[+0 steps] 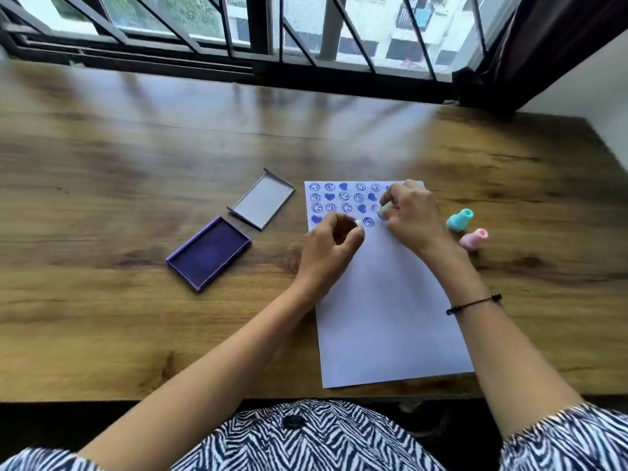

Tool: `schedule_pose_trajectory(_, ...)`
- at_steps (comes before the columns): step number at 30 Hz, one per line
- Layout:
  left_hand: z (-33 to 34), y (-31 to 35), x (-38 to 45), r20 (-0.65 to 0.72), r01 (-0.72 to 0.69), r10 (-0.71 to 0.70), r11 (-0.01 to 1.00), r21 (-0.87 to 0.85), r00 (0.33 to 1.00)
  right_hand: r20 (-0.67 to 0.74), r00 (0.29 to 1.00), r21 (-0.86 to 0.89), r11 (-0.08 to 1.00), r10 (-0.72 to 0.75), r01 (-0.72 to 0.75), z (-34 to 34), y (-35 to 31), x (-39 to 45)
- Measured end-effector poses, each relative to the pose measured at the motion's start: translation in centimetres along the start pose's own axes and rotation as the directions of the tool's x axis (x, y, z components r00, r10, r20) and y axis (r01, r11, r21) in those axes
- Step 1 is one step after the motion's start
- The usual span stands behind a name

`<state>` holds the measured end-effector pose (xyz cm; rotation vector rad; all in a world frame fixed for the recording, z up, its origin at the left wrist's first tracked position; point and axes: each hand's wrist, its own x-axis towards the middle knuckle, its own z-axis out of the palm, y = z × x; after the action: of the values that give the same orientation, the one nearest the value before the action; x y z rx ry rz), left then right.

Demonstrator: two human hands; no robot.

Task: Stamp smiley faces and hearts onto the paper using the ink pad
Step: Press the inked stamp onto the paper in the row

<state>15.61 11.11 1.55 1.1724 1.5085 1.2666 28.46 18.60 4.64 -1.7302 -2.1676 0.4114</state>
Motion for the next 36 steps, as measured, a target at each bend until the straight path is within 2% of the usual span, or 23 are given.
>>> schedule_pose_trajectory(8,-0.1,-0.33,0.04,0.005,-0.011,0.012,1.0,-0.01,1.0,0.078,0.994,-0.152,0.985,-0.07,0.082,-0.07,-0.37,0.11)
schedule_pose_trajectory(13,-0.1,-0.38,0.0,0.006,-0.018,0.018,1.0,-0.014,1.0,0.072,0.99,-0.242,0.961,-0.119,0.133,0.32,-0.37,-0.18)
schedule_pose_trajectory(27,-0.23,-0.41,-0.01,0.009,-0.018,0.019,1.0,-0.014,1.0,0.102,0.986,-0.152,0.977,-0.132,0.147,0.46,-0.47,0.26)
schedule_pose_trajectory(36,-0.16,-0.16,-0.13,0.006,-0.05,0.049,0.999,0.02,0.999,0.115,0.984,-0.172,0.973,-0.135,0.154,0.33,-0.72,0.07)
